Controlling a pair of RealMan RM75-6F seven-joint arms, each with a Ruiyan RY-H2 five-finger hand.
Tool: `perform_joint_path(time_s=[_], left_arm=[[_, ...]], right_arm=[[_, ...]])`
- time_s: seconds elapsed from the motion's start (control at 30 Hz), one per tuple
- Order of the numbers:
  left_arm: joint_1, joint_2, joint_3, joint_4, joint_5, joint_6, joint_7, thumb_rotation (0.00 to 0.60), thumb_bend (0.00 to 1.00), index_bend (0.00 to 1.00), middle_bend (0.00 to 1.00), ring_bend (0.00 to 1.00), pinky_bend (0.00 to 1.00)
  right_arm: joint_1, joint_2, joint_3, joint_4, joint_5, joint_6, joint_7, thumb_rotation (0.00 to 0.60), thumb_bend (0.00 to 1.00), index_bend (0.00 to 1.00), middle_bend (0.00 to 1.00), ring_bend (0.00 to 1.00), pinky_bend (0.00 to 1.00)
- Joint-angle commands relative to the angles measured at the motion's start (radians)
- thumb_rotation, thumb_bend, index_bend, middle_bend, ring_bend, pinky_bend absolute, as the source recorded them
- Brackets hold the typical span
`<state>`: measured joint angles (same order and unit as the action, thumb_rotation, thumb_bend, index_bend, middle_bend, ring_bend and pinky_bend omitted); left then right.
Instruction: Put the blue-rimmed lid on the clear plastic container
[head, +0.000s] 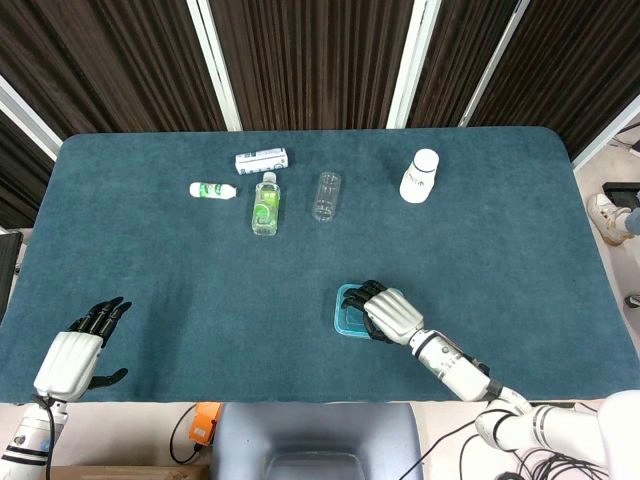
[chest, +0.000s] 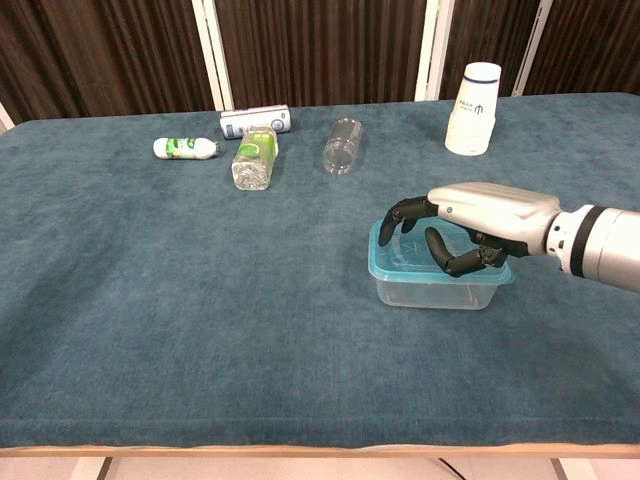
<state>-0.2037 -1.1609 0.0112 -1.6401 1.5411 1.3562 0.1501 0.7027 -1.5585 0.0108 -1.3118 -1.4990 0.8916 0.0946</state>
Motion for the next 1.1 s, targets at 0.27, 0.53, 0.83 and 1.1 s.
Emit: perform_joint_path(time_s=[0.27, 0.53, 0.83, 1.1], left_arm=[[-0.001, -0.001, 0.0, 0.001, -0.001, -0.002, 0.001, 0.6, 0.42, 0.11, 0.08, 0.11, 0.34], [-0.001, -0.002, 0.0, 0.001, 0.0, -0.002, 0.004, 0.6, 0.42, 0.11, 0.08, 0.11, 0.34], [0.0, -0.011, 0.003, 0.008, 0.016, 0.007, 0.019, 0.6, 0.42, 0.11, 0.08, 0.11, 0.34], [-0.001, -0.038, 0.003, 0.027, 0.038, 0.023, 0.054, 0.6, 0.42, 0.11, 0.08, 0.11, 0.34]], right_arm=[[-0.027, 0.016, 0.016, -0.009, -0.053, 0.123, 0.014, 0.6, 1.0, 0.41, 0.33, 0.31, 0.28], [-0.096, 0.094, 0.008, -0.047, -0.147, 0.327, -0.039, 0.6, 1.0, 0.32, 0.3, 0.25, 0.18], [-0.296, 0.32, -0.059, -0.316, 0.033, 0.401, -0.359, 0.6, 0.36, 0.02, 0.05, 0.02, 0.04], [-0.441, 0.358, -0.071, -0.309, 0.075, 0.539, -0.325, 0.6, 0.27, 0.0, 0.0, 0.0, 0.0]])
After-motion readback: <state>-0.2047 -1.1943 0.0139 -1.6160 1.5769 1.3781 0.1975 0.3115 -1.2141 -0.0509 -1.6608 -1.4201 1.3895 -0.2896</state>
